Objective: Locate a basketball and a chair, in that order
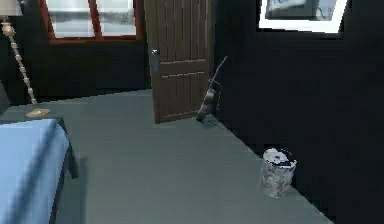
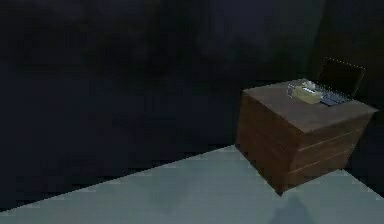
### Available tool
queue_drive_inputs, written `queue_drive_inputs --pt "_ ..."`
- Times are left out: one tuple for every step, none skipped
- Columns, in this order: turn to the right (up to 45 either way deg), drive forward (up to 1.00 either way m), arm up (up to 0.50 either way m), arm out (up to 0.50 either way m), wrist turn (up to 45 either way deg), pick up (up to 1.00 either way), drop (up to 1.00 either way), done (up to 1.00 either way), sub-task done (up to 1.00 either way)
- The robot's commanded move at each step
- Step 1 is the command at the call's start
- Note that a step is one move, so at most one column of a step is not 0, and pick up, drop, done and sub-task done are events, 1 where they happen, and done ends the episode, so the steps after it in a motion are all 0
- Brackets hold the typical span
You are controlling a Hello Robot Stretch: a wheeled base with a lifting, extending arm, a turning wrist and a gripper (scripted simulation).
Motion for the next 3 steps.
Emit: queue_drive_inputs --pt "-21.0 0.00 0.00 0.00 0.0 0.00 0.00 0.00 0.00" --pt "0.0 1.00 0.00 0.00 0.0 0.00 0.00 0.00 0.00" --pt "0.0 1.00 0.00 0.00 0.0 0.00 0.00 0.00 0.00"
